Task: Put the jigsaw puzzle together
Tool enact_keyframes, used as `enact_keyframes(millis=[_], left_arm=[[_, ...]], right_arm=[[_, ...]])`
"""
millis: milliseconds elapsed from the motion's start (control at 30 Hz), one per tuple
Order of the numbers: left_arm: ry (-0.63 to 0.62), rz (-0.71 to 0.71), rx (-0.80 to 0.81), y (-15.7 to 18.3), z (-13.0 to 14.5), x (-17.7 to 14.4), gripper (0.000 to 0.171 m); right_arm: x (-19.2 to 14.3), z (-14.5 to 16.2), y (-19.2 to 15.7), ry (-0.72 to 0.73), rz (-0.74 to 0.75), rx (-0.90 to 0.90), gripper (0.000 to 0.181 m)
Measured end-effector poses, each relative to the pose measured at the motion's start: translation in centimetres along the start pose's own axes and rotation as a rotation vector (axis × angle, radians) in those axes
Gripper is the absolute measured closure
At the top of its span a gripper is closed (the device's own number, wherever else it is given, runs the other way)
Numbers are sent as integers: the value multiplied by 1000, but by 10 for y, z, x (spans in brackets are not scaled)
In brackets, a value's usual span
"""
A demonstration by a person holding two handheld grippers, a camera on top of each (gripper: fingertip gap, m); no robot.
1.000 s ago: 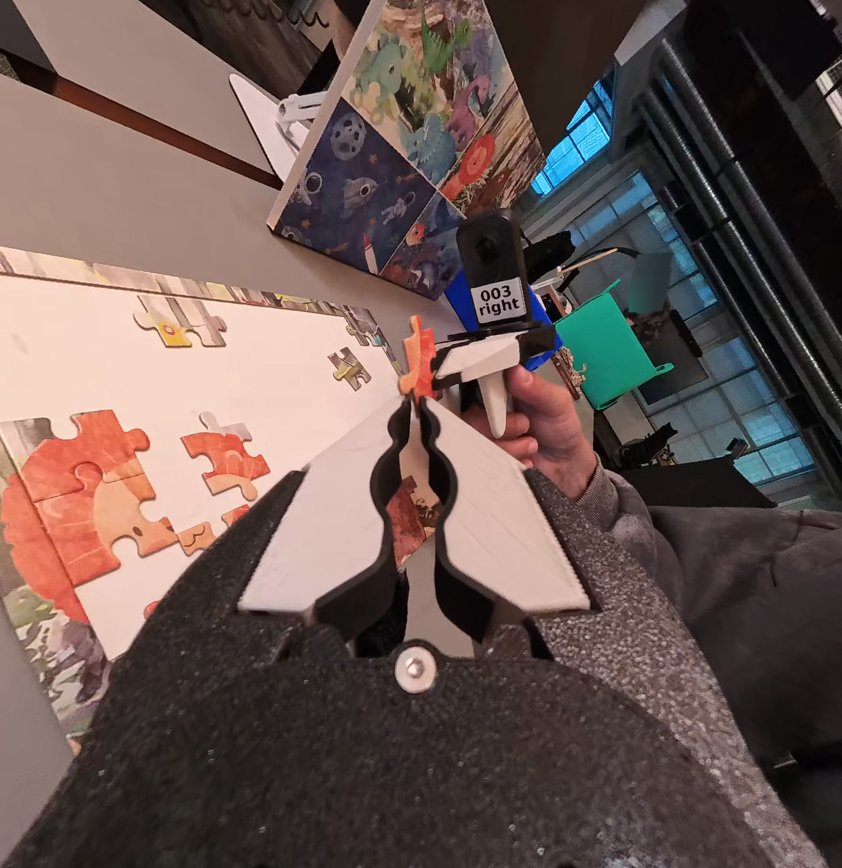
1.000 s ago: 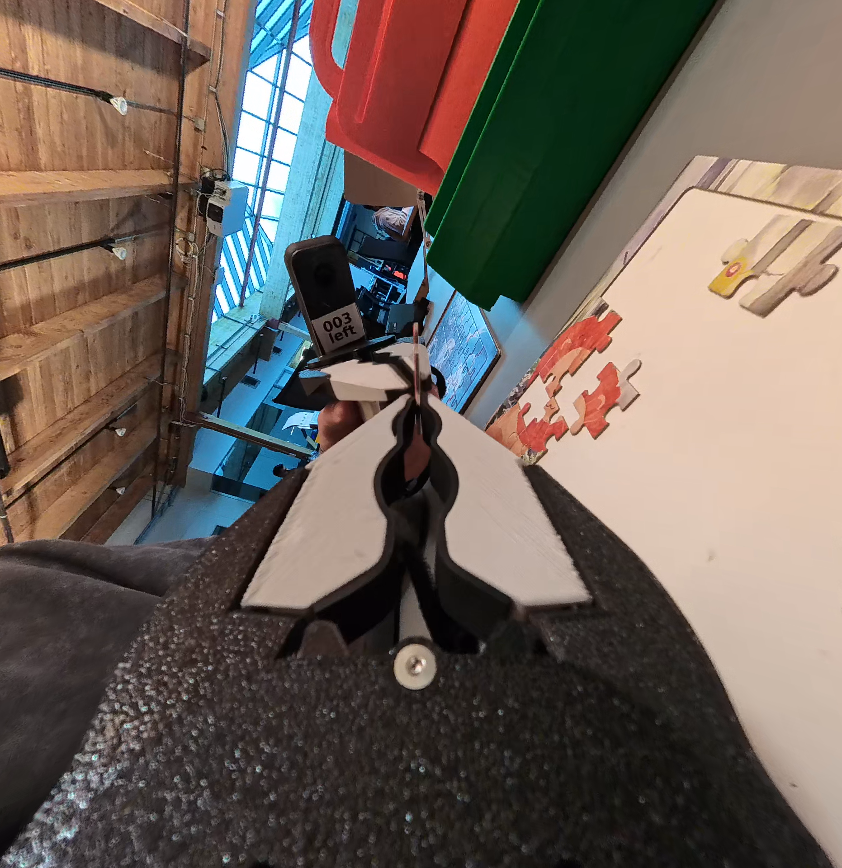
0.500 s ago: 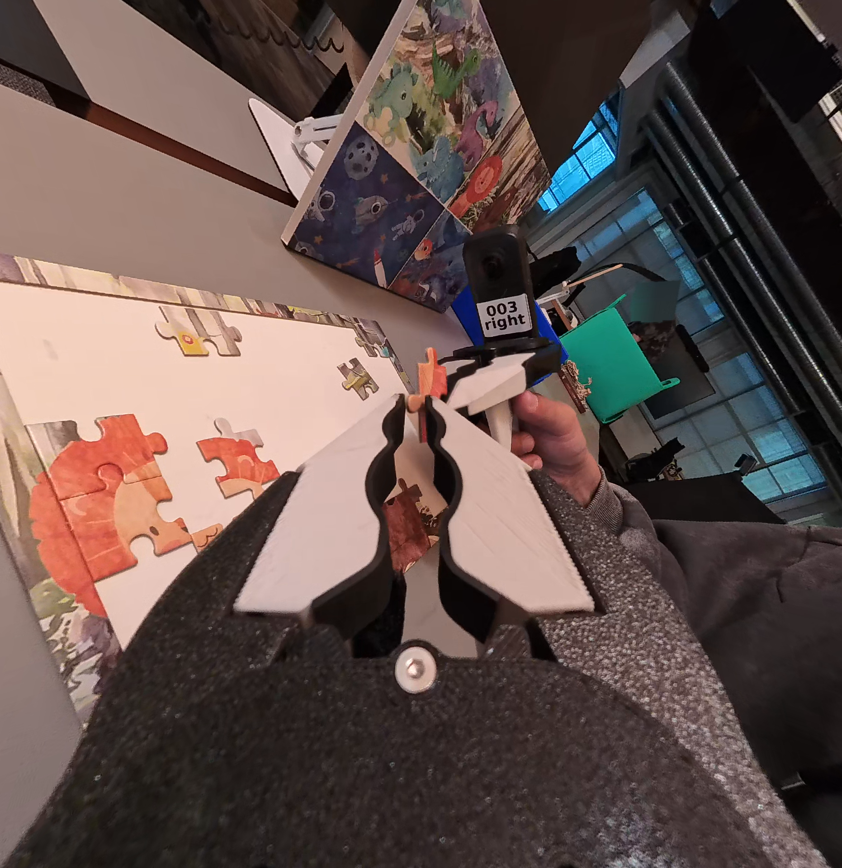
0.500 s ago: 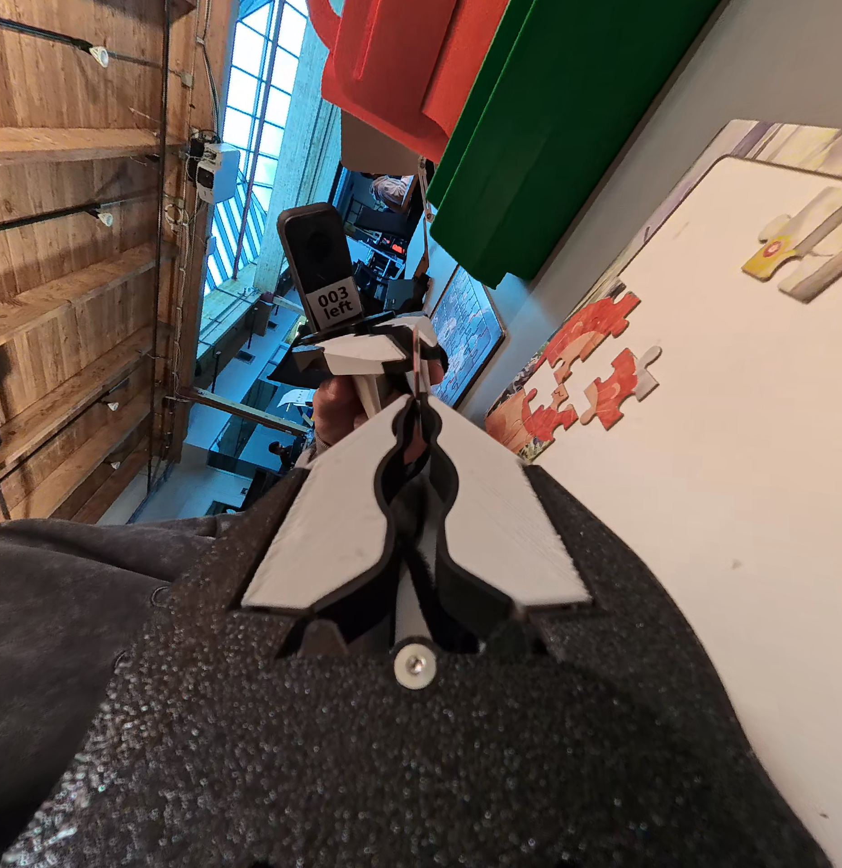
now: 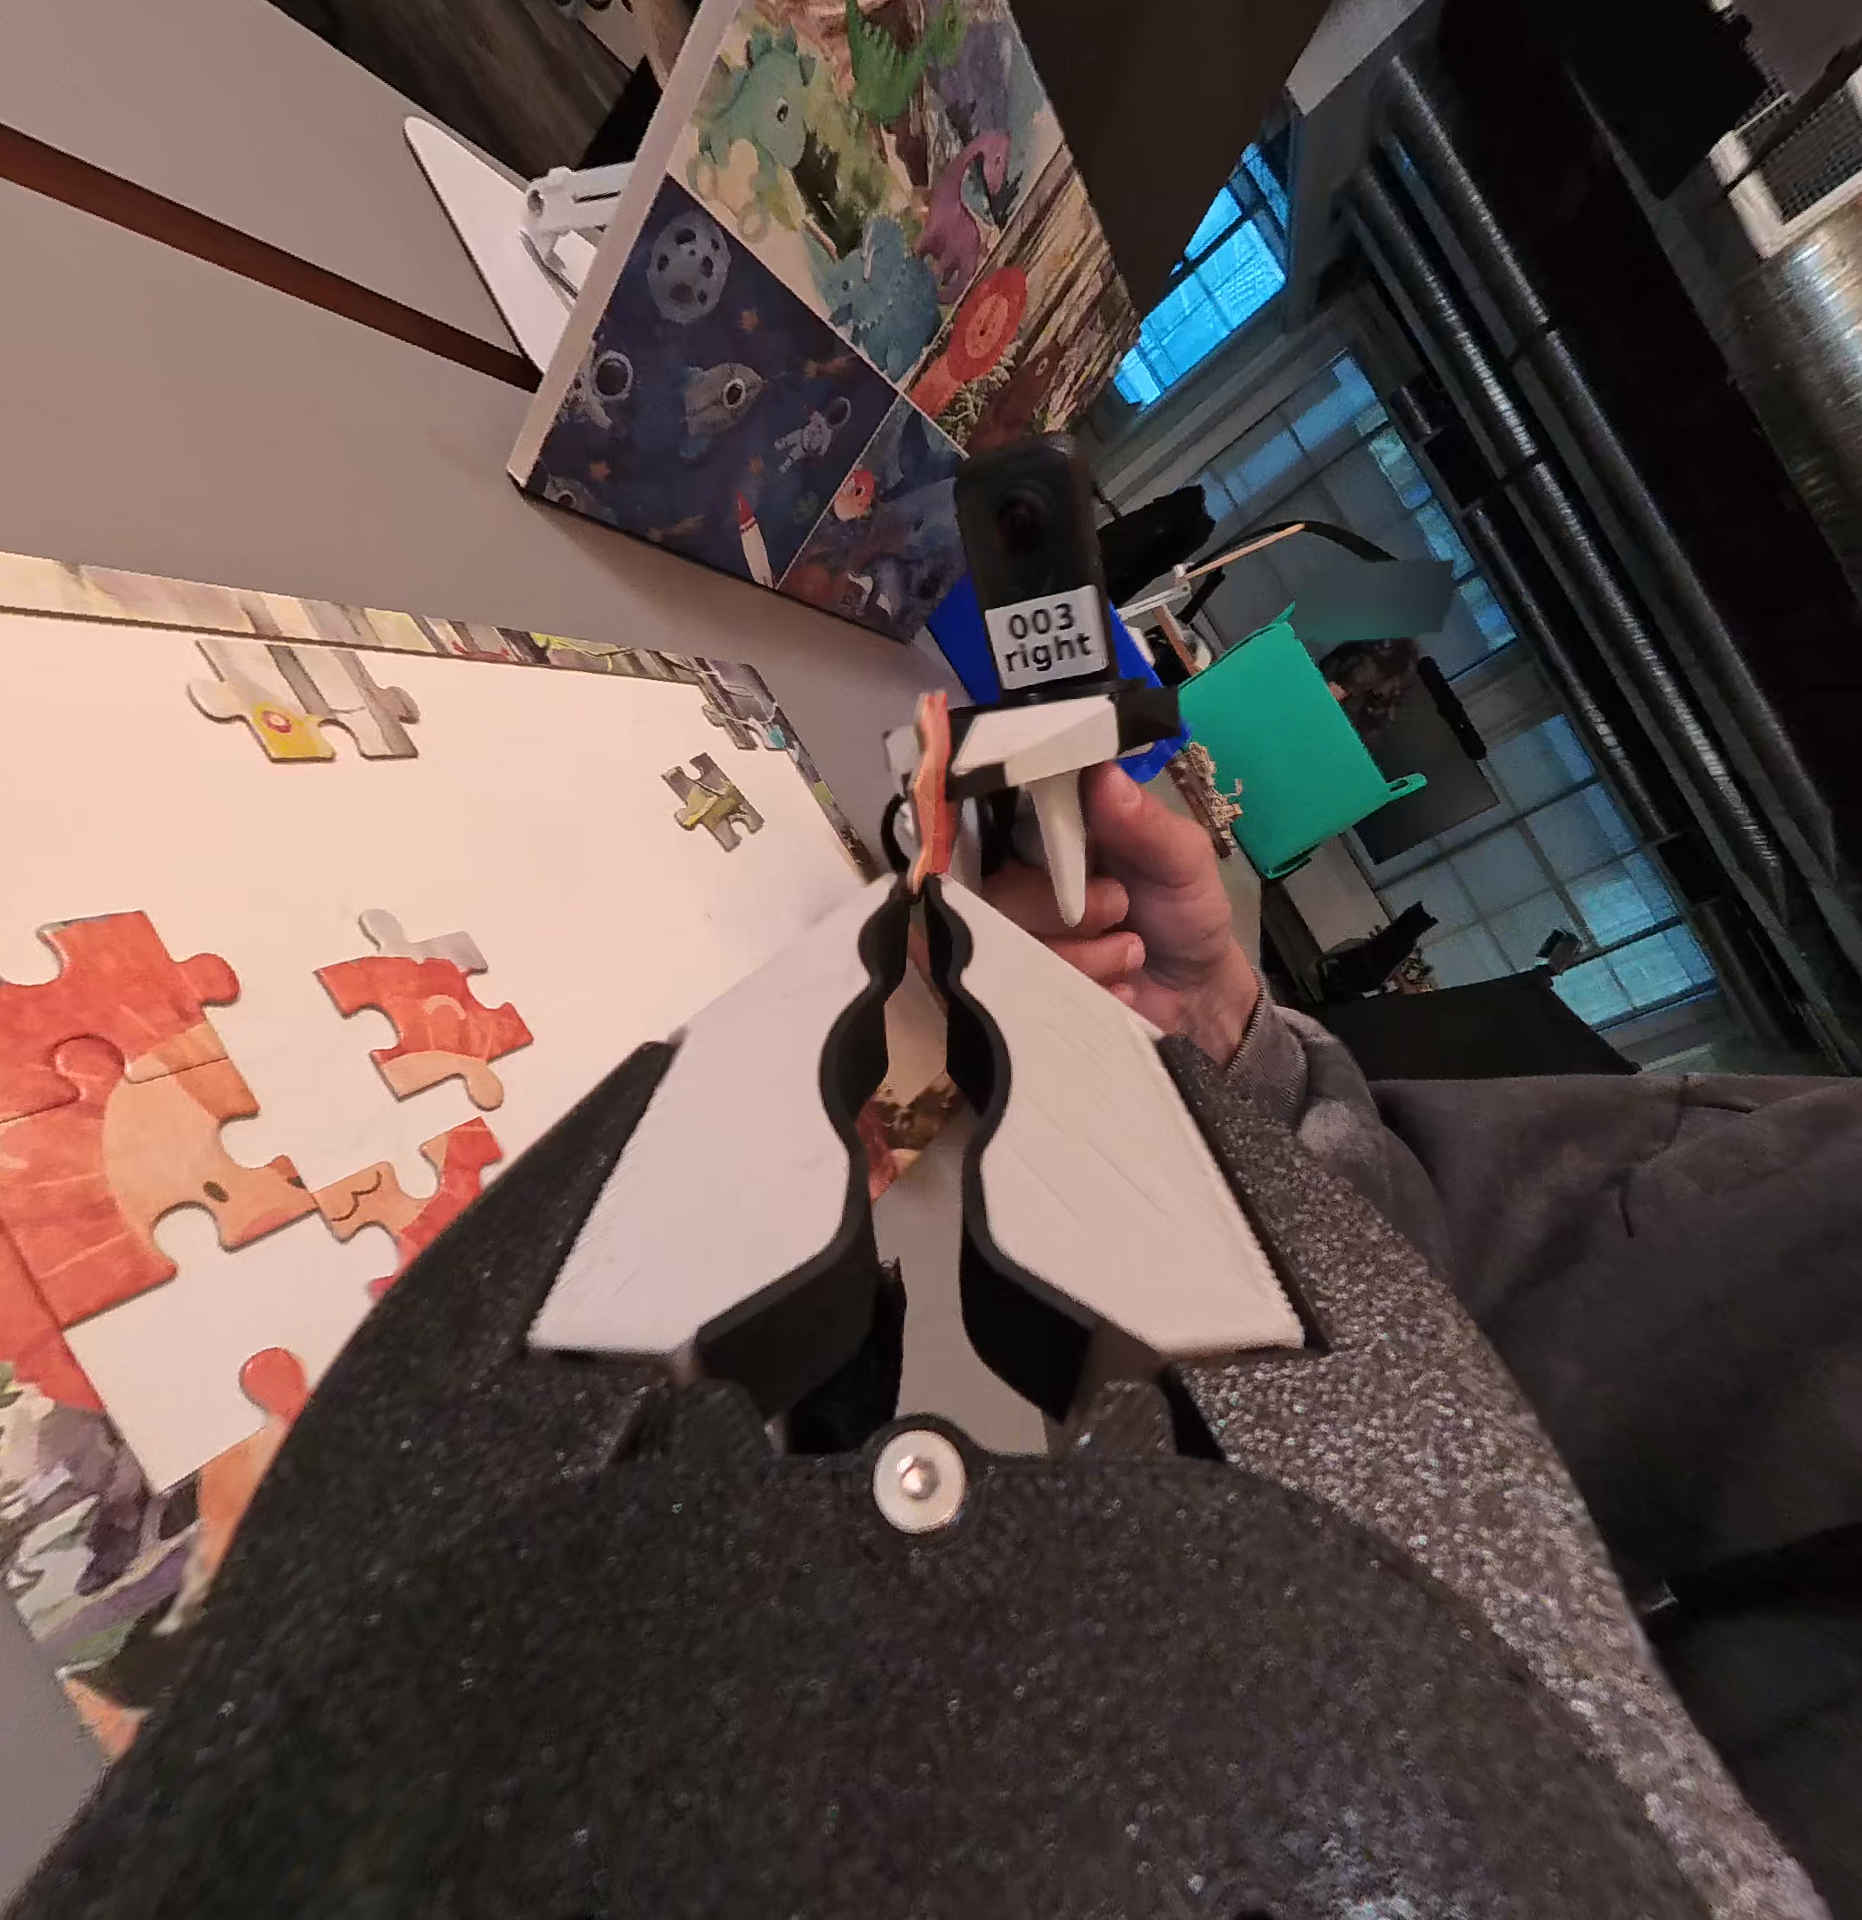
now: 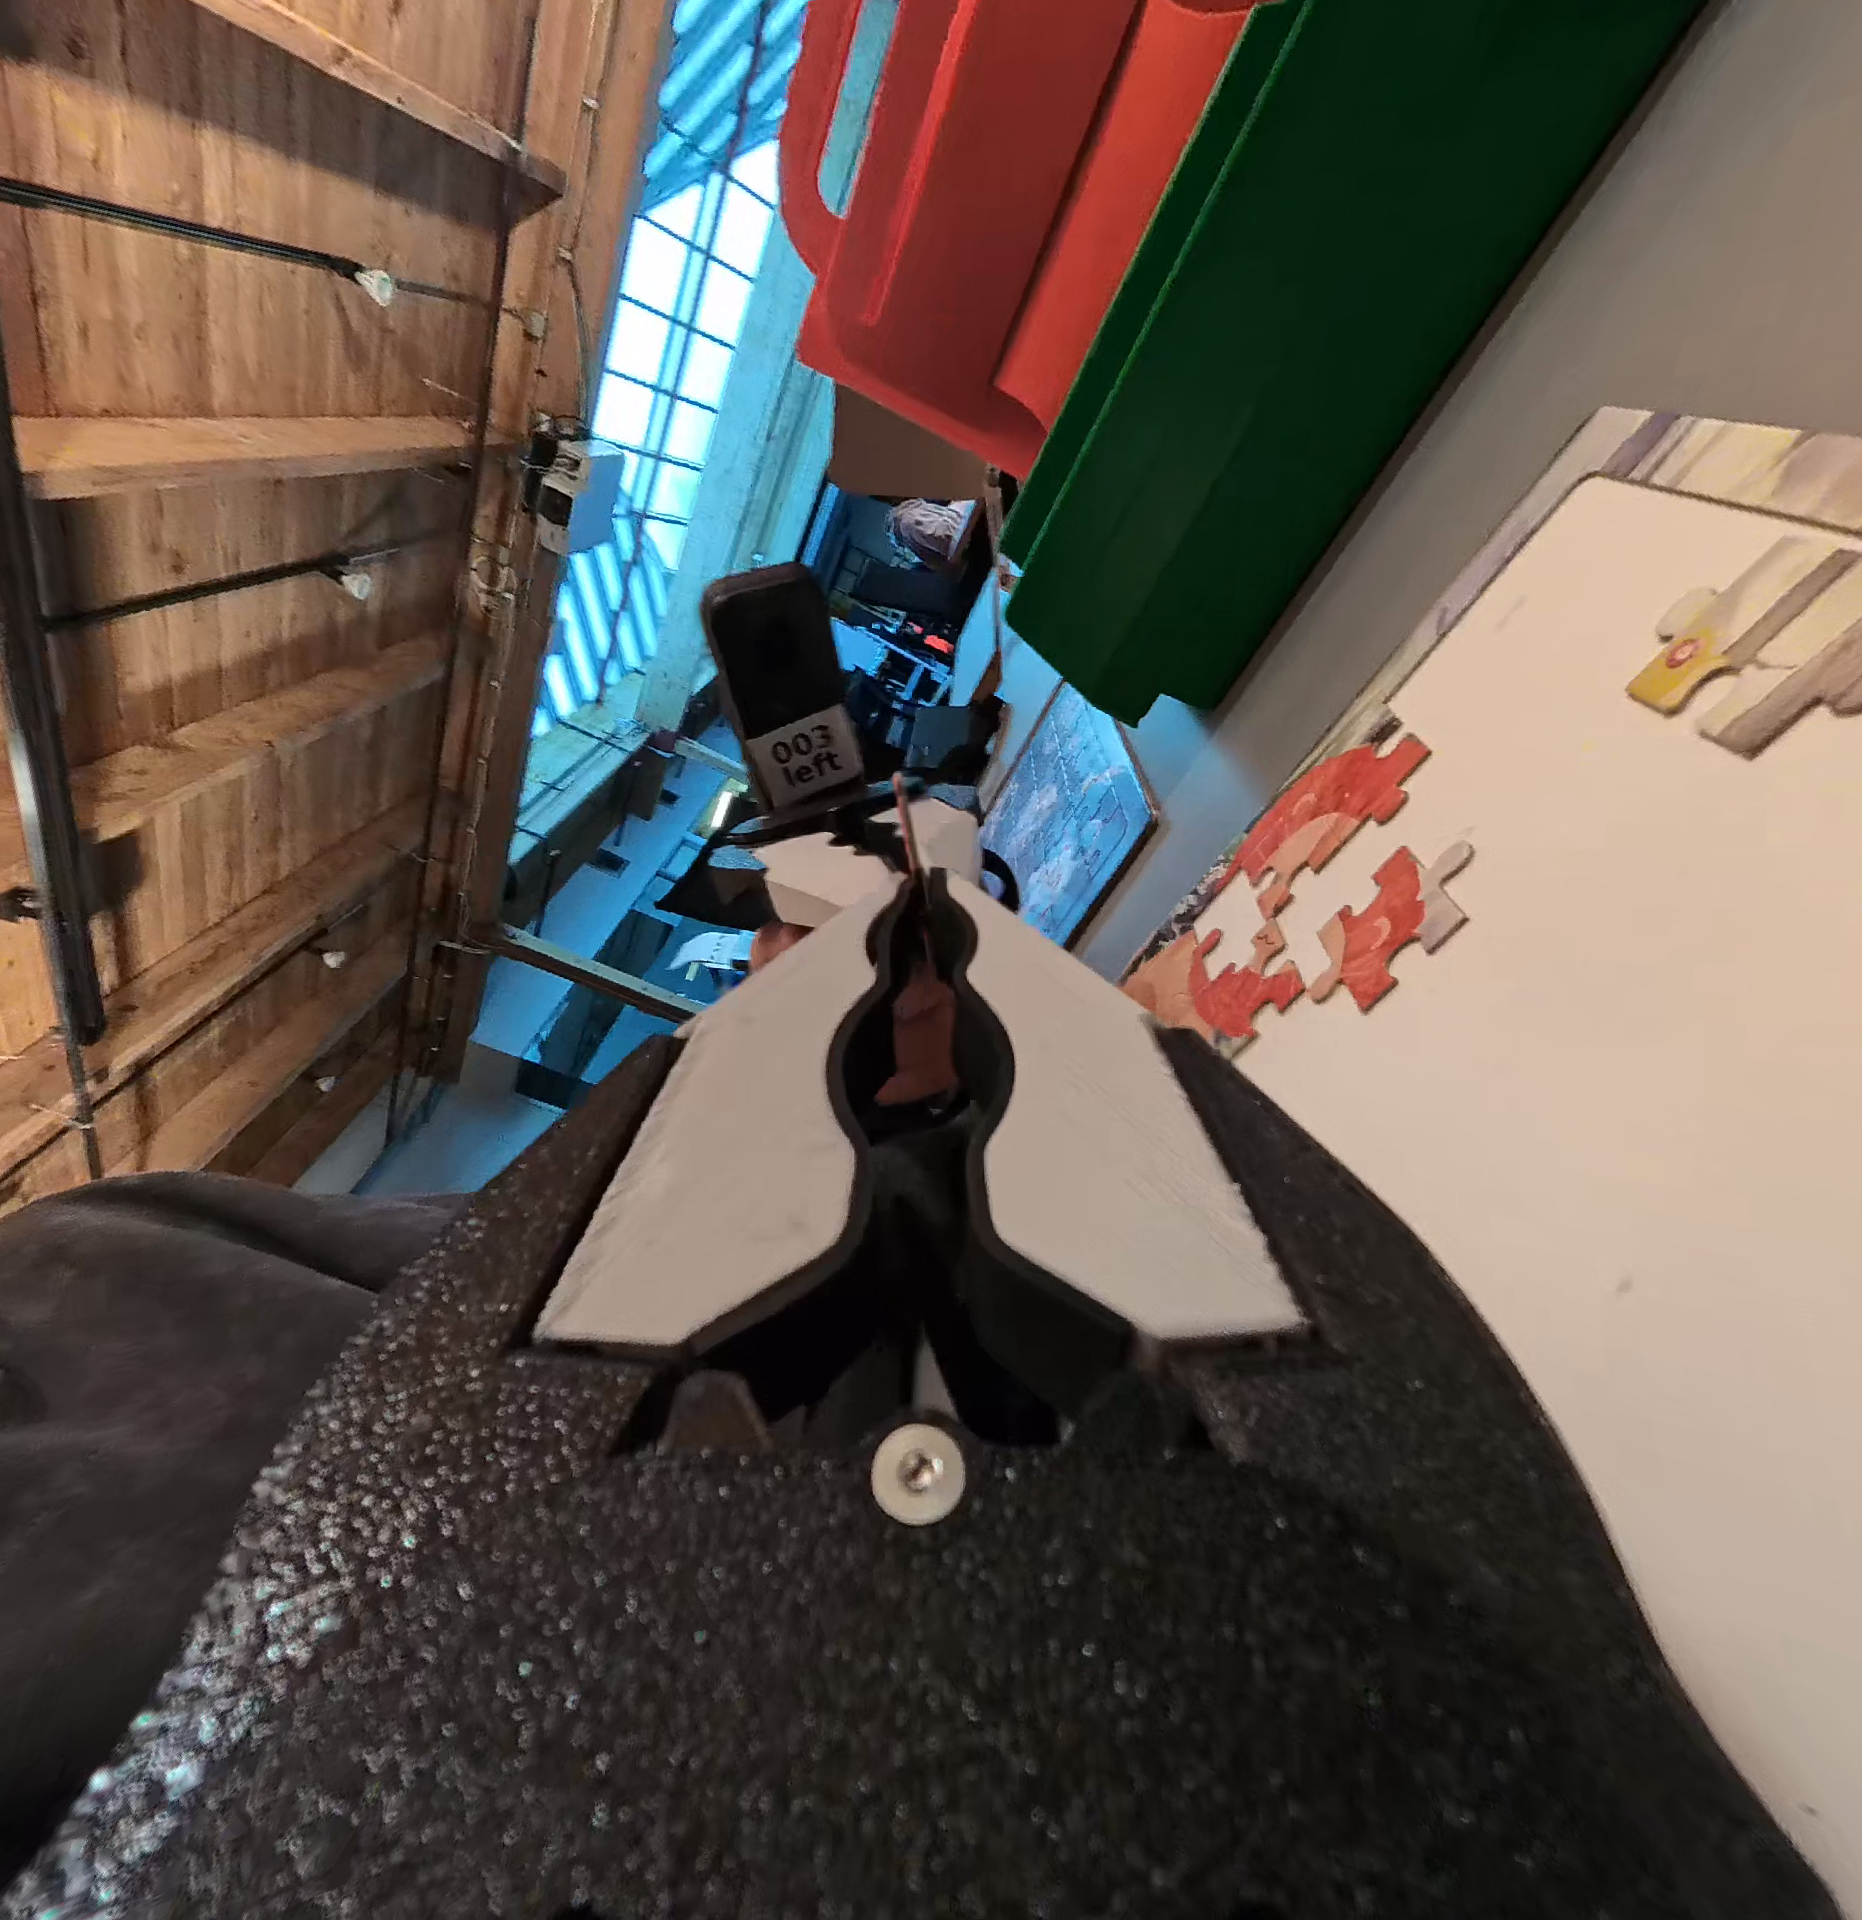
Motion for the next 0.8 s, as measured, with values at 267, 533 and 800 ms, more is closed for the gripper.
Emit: enact_keyframes(millis=[267, 533, 800], left_arm=[[68, 67, -70, 2, -10, -9, 171], [115, -433, -29, -57, -17, -48, 171], [77, -670, 54, -74, -15, -62, 171]], right_arm=[[-1, -6, -1, 36, 11, -39, 173], [18, 12, 51, -430, 653, -797, 138], [42, 27, 77, -618, 682, -915, 137]])
Point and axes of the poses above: each gripper's, where its closed fingertips meet, x out along the fingers, z out of its underside, y = z × x across the jaws, the point moved 4 cm from there along -x, back along the fingers, and after that the axes turned 7 degrees about -x, right-handed, at the moved point
